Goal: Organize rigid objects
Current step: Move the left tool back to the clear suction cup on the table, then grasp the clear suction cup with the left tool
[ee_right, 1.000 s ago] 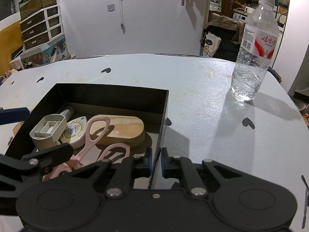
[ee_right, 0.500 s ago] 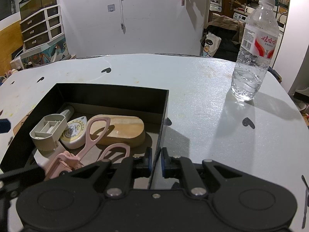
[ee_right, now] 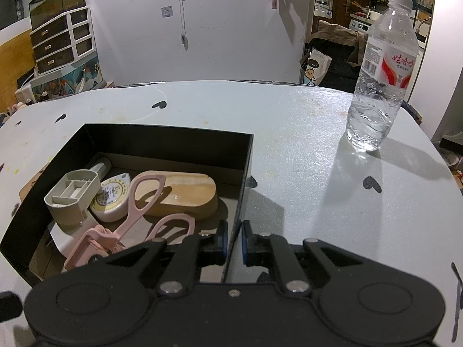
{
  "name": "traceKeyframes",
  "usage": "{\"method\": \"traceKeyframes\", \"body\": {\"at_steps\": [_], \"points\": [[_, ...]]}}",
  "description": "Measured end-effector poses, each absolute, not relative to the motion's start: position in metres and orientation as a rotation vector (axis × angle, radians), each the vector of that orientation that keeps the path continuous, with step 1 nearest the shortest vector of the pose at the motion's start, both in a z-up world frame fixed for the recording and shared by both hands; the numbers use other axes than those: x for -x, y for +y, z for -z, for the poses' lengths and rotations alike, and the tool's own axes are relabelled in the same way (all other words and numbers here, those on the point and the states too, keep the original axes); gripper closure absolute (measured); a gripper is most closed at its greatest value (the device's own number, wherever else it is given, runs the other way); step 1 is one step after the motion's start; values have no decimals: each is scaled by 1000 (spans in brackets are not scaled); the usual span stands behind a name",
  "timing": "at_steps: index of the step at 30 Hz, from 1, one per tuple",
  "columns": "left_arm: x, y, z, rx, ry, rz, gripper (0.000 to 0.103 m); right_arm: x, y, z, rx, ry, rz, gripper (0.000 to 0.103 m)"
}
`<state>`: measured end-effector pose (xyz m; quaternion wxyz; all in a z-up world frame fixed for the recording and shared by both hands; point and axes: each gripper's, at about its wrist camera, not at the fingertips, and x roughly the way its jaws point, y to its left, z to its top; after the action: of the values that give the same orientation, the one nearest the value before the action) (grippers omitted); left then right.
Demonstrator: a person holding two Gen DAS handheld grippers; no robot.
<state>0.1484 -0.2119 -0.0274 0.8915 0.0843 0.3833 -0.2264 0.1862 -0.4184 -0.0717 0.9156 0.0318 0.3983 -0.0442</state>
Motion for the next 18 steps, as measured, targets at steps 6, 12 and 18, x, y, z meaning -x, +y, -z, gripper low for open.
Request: {"method": "traceKeyframes", "body": {"at_steps": [6,12,18], "points": [[-145,-176,28,-127,821,384,0,-186,-418,72,-65,820,91,93],[-149,-125,36,-67,849,250,0,-186,-419,72,-65,819,91,93],[-153,-75,49,6,867,116,0,-186,-419,72,-64,819,91,93]]}}
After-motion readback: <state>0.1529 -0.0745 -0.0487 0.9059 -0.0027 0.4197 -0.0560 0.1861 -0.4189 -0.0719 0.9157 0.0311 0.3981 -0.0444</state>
